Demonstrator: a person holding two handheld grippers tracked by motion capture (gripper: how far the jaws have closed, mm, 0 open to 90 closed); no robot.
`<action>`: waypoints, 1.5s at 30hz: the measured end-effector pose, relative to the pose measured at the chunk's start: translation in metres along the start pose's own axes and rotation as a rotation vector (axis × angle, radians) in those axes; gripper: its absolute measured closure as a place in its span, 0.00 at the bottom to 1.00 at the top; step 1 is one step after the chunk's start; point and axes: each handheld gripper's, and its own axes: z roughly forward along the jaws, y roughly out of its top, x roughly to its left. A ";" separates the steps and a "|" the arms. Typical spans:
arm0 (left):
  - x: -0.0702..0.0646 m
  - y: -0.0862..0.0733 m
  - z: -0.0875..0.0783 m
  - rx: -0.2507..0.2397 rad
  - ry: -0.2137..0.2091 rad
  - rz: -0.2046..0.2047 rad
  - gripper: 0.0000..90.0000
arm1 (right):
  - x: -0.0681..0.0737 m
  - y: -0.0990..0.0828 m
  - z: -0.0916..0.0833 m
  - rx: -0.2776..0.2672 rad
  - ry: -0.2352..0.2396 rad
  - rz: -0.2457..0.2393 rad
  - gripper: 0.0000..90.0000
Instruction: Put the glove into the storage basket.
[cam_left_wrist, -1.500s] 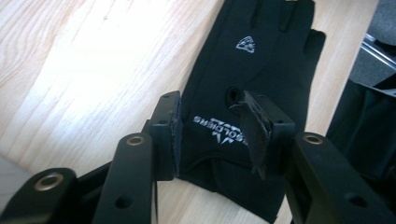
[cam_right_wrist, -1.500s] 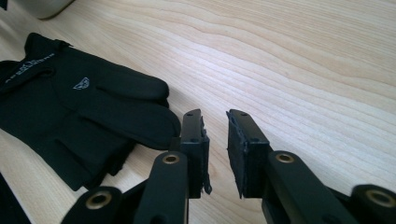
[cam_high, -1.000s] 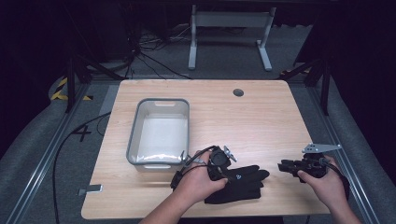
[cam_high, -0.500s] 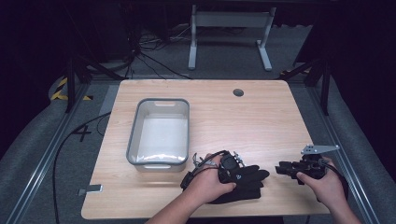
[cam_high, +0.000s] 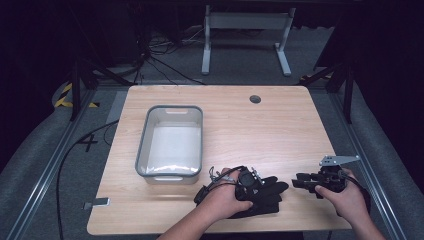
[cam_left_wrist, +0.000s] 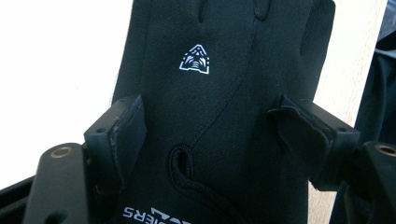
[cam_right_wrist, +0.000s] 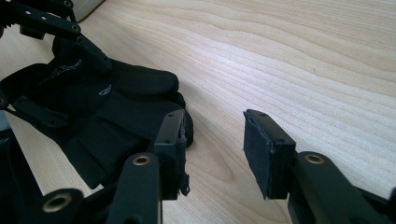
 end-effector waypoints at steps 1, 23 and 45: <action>0.000 0.000 0.001 -0.002 0.002 0.004 0.26 | 0.000 0.000 0.000 0.001 0.001 -0.002 0.66; 0.011 0.001 -0.005 -0.002 0.058 -0.037 0.70 | 0.003 0.001 0.005 0.005 0.009 0.000 0.66; 0.021 0.010 -0.060 -0.106 -0.045 -0.148 0.78 | -0.002 -0.001 0.004 -0.001 0.006 0.014 0.67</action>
